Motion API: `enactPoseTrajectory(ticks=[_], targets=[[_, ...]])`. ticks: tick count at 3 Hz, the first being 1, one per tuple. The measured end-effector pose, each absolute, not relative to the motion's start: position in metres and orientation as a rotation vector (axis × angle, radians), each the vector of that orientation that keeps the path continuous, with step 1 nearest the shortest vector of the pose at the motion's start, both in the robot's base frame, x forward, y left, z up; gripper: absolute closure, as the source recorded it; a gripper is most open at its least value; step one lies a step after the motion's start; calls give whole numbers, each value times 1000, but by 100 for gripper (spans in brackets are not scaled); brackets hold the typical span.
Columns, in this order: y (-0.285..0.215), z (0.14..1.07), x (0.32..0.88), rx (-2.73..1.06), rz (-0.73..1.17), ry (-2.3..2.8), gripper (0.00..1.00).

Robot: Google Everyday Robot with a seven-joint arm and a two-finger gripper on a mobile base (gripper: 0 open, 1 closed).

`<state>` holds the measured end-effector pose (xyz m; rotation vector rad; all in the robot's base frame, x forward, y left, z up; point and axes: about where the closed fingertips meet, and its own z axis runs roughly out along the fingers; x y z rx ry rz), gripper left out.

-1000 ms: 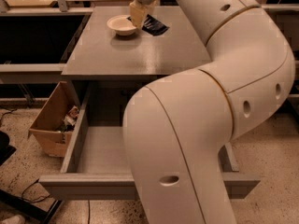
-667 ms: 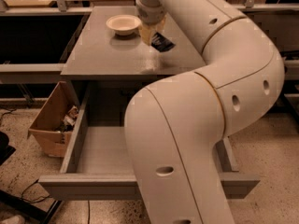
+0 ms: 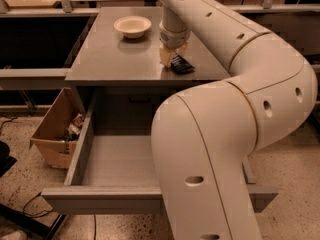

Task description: Pick rxbar blueberry from top drawer and place on counter

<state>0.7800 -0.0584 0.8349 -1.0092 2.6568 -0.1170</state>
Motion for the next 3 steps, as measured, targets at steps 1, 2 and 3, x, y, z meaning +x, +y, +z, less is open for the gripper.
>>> enactPoseTrajectory(ticks=[1,2,3], targets=[[-58,835,780,-1009,-117,2657,28],[-58,835,780,-1009,-117,2657,4],[-50,852,775,-1033,-105,2603,0]])
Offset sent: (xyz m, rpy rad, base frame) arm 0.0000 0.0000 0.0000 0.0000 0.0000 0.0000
